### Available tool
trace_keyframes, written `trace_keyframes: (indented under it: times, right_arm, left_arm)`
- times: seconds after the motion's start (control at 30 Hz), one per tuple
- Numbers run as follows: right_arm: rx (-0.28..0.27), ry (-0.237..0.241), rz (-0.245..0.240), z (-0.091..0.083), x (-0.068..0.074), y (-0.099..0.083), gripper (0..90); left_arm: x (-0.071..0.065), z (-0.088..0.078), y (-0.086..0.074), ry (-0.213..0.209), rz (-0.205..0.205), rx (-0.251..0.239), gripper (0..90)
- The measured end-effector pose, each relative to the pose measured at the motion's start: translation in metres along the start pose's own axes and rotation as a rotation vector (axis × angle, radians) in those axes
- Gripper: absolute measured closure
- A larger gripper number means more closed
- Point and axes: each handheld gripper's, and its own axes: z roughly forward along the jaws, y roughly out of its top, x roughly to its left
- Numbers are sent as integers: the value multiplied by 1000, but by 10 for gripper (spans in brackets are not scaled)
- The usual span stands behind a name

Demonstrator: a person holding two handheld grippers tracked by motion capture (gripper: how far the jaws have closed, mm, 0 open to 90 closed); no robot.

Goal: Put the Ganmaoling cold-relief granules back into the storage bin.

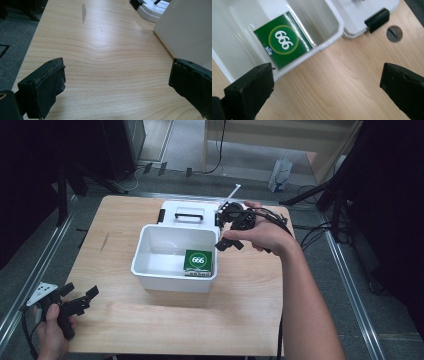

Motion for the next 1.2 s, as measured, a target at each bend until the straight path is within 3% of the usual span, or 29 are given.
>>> trace_keyframes:
  times: [0.03, 0.27, 0.3, 0.37, 0.43, 0.67, 0.7, 0.87, 1.0, 1.07, 1.1, 1.13, 1.2]
  right_arm:
    - [0, 0, 0, 0, 0, 0, 0]
    - [19, -28, 164, -8, -23, -43, 0]
    - [19, -28, 164, -8, -23, -43, 0]
    - [28, -48, 233, -6, -32, -61, 0]
    - [23, -54, 248, -5, -35, -67, 0]
    - [9, -100, 388, 8, -46, -116, 0]
    - [9, -100, 388, 8, -46, -116, 0]
    - [4, -127, 457, 23, -48, -149, 0]
    - [-25, -156, 506, 32, -48, -172, 0]
    - [-69, -194, 550, 36, -48, -188, 0]
    - [-69, -194, 550, 36, -48, -188, 0]
    - [-98, -234, 580, 38, -48, -200, 0]
    - [-111, -248, 595, 40, -47, -206, 0]
  left_arm:
    - [0, 0, 0, 0, 0, 0, 12]
    - [-1, 0, 0, 3, 3, 2, 12]
    - [-1, 0, 0, 3, 2, 2, 12]
    - [-1, 0, 0, 2, 3, 4, 12]
    - [-1, 0, 0, 2, 3, 5, 12]
    - [-1, -1, 0, 2, 6, 8, 12]
    - [-1, -1, 0, 2, 6, 8, 12]
    - [-1, -1, 0, 2, 7, 8, 12]
    - [-1, -1, 0, 2, 7, 8, 12]
    - [-1, -1, 0, 3, 7, 8, 12]
    - [-1, -1, 0, 3, 7, 7, 12]
    - [-1, -1, 0, 4, 6, 7, 12]
    - [-1, -1, 0, 4, 5, 6, 12]
